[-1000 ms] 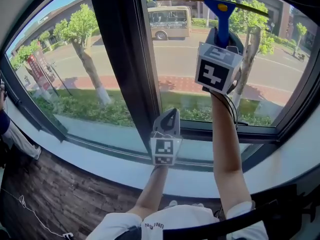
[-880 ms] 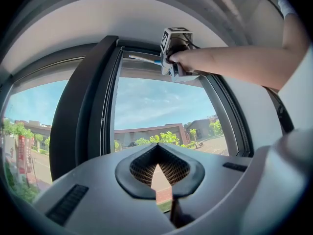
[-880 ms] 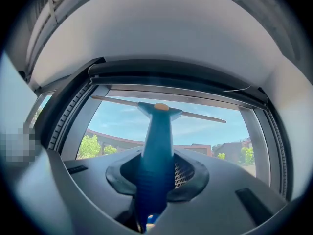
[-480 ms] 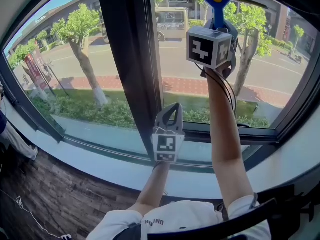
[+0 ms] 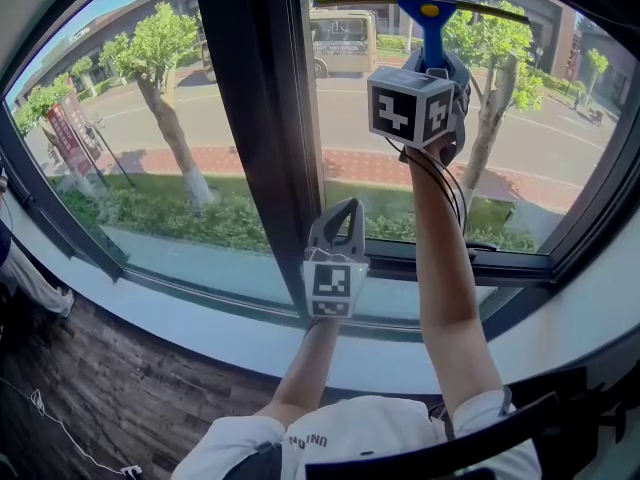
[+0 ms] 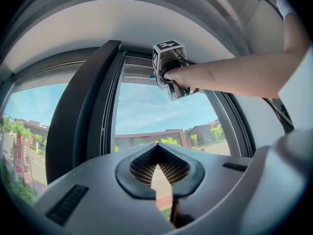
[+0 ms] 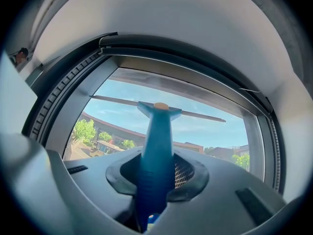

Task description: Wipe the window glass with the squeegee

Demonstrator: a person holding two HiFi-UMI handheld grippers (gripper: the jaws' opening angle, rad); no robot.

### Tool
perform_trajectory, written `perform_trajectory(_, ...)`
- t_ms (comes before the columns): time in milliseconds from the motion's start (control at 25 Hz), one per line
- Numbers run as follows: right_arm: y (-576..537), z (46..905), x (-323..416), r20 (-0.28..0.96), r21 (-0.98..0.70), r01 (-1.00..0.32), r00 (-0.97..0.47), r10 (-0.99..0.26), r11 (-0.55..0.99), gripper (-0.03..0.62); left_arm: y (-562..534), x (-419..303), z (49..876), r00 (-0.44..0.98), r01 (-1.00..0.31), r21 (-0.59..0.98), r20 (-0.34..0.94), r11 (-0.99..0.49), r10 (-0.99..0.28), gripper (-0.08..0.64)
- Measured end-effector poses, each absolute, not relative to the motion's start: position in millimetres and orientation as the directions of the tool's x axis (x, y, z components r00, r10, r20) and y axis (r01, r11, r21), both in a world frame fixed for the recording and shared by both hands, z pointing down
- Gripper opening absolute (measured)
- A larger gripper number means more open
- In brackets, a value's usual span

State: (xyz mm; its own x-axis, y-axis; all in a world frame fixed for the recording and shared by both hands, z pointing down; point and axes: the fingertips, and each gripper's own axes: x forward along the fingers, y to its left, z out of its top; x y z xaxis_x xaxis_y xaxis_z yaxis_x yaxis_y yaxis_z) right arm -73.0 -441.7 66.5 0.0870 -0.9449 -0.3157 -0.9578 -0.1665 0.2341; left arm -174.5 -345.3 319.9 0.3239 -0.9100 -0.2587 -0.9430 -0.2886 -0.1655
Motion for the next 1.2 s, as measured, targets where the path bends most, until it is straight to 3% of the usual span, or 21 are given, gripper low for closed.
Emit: perform_trajectory(1200,-440.4,175.2,-73.8,-0.194,0.282,-0.946,0.108,-0.975,-0.161,0.104,-336.2,-205.6,324.1,0.239,-0.97,-0.103,-0.26,-0.219,-0.936,0.003)
